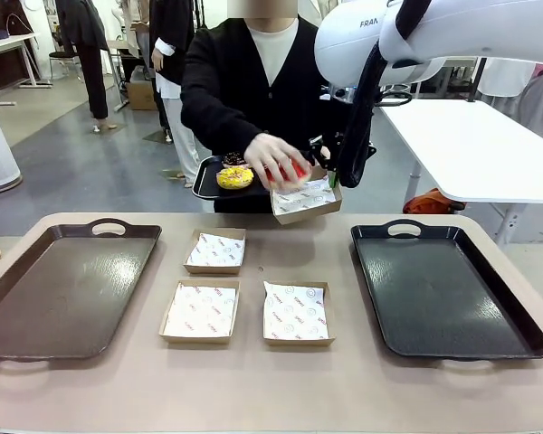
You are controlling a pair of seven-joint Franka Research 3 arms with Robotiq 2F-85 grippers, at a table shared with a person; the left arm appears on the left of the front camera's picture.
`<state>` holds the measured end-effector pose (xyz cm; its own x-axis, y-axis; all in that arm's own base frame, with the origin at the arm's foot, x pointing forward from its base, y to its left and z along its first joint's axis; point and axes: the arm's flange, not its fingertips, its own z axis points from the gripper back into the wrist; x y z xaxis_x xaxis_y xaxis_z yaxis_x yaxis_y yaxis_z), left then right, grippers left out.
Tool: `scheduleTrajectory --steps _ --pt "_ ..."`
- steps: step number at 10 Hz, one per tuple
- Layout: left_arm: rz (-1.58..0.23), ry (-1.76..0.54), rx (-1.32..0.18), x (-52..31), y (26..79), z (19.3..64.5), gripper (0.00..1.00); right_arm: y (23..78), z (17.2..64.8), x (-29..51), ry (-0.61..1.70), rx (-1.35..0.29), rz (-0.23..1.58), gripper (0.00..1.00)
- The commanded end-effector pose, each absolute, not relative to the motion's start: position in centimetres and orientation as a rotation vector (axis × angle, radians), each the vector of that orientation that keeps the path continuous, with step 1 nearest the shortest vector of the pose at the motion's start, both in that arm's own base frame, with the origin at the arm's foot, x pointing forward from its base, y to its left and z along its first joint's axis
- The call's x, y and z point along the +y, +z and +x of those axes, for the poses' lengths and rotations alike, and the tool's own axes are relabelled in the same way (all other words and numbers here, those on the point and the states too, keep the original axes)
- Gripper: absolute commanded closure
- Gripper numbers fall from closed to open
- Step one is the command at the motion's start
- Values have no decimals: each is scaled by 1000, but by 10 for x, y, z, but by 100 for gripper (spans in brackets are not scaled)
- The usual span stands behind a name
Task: Individually package the donuts and arrange them on the tray.
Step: Place the picked Paper togo box on the Handle tray while simultaneously picking up another Paper togo box from the table with the other hand.
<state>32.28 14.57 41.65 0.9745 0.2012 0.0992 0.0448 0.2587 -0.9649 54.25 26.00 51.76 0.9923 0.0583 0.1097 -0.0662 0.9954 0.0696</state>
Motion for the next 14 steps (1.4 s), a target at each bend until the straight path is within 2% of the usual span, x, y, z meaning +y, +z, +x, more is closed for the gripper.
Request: scheduleTrajectory --steps 1,14 --pt "-1322 107 -228 146 418 323 0 516 539 257 65 -113 68 100" --pt "-1322 107 -228 146 418 323 0 516 539 257 65 -113 68 100"
